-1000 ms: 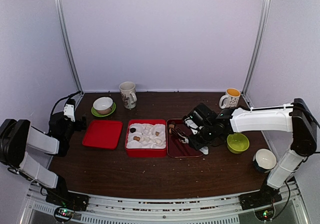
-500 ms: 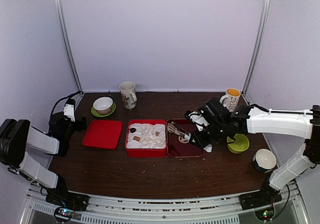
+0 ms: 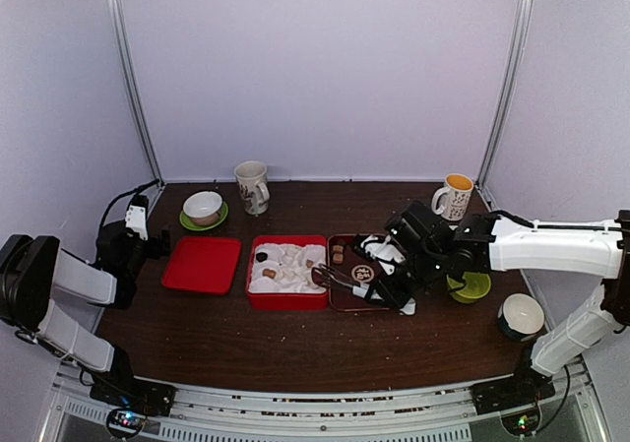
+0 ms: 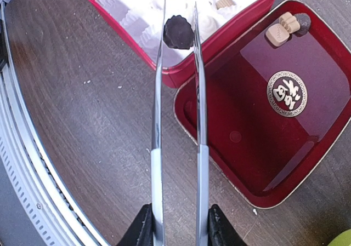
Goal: Pack the chocolate
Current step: Place the fake chocolate in the empty pocket of the box.
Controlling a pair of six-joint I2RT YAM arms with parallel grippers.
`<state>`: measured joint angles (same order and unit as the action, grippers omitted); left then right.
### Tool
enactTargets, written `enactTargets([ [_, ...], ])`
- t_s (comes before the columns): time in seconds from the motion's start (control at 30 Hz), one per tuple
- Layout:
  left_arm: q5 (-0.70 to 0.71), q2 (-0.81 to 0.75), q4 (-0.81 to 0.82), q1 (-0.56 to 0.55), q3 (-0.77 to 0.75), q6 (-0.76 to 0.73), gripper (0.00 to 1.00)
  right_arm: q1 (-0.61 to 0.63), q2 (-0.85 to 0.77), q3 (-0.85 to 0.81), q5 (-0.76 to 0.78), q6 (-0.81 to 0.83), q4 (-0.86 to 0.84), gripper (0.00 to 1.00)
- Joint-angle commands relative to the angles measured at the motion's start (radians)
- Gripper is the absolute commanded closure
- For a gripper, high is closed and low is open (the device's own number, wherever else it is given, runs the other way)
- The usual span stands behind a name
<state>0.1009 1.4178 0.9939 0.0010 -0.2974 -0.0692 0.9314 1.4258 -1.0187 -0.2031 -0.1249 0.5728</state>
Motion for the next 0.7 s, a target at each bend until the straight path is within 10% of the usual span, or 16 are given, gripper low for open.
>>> enactTargets([
  [0.0,0.005,0.006,0.053,0.010,-0.014,0.002,0.02,0.012,0.011,-0.038,0.002,0.026,0.022,0.73],
  [0.67,0.005,0.005,0.053,0.010,-0.014,0.002,0.02,0.032,0.017,-0.041,0.025,0.036,0.033,0.61],
])
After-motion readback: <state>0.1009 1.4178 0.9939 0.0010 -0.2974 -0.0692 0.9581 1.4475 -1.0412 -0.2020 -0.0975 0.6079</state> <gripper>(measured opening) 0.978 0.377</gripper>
